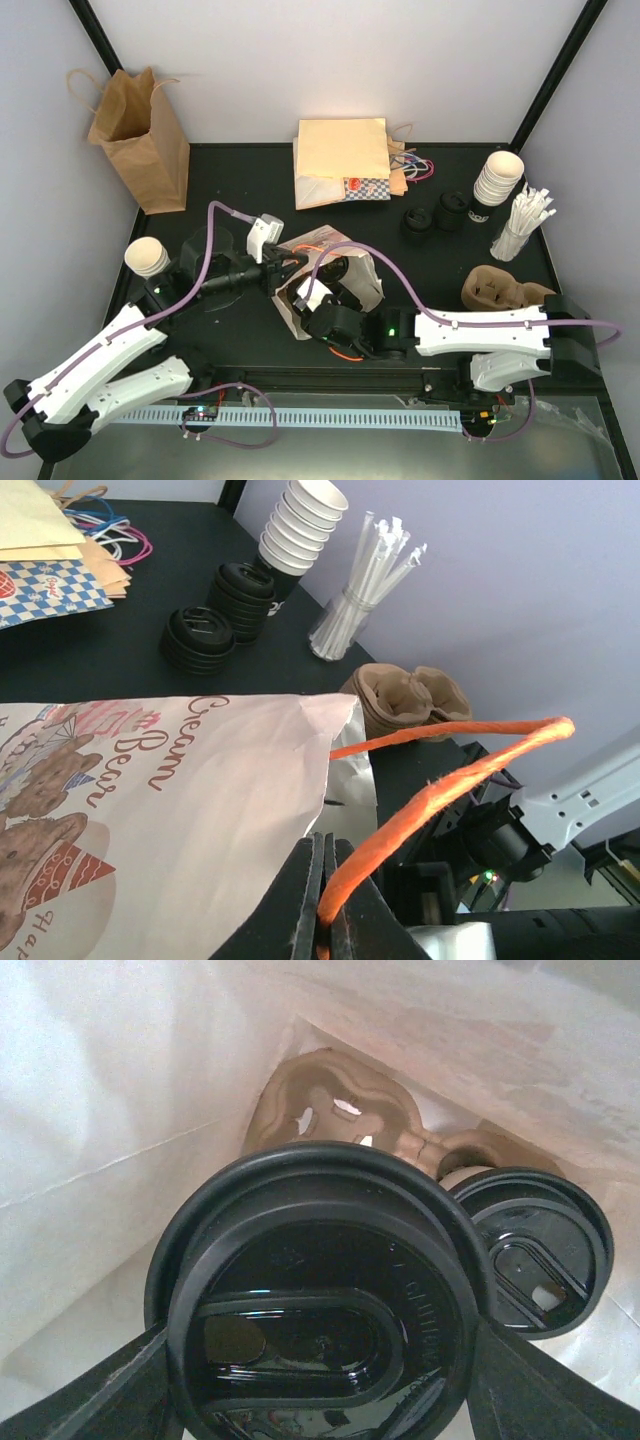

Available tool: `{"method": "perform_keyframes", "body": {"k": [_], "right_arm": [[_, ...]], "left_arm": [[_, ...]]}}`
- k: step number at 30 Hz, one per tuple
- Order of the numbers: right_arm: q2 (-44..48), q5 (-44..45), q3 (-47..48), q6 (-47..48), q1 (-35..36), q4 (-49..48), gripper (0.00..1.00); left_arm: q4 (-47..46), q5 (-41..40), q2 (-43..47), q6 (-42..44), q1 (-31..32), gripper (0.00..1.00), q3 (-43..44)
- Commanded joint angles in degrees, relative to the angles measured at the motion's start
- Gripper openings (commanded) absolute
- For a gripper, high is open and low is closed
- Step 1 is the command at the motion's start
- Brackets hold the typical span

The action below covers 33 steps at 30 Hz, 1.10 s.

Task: Pack the takeout coffee

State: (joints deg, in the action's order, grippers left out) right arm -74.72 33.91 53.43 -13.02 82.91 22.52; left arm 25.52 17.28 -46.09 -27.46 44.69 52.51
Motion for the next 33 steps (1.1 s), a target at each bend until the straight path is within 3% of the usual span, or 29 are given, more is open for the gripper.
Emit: {"method": "perform_keyframes", "body": {"k": [1, 11, 24, 33], "right_arm": [[-1.8, 0.1, 0.5, -2.5, -0.9, -5.3, 0.39], [-5.1, 2.3, -2.5, -2.7, -2.2, -15.8, 0.35], [-3.5, -2.7, 0.5, -20.4, -5.1, -5.2, 0.34], [-5.2, -5.5, 0.3, -28.8, -5.0, -7.7, 0.31]], "left_arm": [[-0.1, 2.4, 1.4, 1.8, -0.4, 0.02, 0.0], [1.9, 1.0, 3.2, 2.0, -0.6, 0.02, -0.1], [1.4, -0.6, 4.3, 1.0, -0.7, 0.02, -2.1], [0.3, 0.7, 3.7, -0.1, -0.7, 0.01, -2.1]]}}
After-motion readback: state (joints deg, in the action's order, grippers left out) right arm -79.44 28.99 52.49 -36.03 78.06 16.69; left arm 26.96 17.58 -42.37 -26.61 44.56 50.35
